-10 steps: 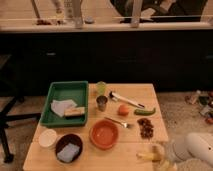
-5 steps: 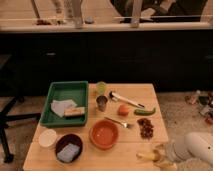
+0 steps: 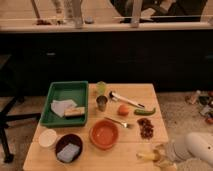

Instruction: Place banana in plastic cup

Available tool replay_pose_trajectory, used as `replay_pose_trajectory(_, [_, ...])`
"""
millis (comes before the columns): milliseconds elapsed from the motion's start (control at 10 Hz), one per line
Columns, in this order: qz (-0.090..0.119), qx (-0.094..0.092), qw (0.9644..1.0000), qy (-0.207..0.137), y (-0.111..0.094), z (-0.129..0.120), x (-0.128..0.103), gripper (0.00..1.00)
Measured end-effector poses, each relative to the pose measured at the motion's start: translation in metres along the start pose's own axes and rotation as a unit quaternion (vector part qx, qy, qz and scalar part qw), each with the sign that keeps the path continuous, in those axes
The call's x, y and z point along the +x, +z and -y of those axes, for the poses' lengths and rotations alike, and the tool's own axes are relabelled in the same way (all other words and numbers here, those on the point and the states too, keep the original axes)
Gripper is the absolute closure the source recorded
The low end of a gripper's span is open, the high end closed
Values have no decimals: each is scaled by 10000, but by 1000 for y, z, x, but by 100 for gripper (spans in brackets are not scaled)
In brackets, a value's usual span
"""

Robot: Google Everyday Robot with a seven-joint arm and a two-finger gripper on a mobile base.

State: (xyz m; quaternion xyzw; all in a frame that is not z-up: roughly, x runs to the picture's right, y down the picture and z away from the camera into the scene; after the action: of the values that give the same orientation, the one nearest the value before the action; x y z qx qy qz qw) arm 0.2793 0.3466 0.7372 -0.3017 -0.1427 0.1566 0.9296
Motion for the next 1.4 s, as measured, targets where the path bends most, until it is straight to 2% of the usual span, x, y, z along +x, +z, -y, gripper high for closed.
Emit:
replay_pose_trajectory(600, [5,-3,10000,6,1,0,0,39])
replay_pose_trajectory(900, [6,-3,10000,8,1,0,0,21])
replay_pose_trajectory(1100, [5,-3,10000,8,1,0,0,27])
replay_pose_trajectory(1400, [6,-2,10000,7,1,0,0,57])
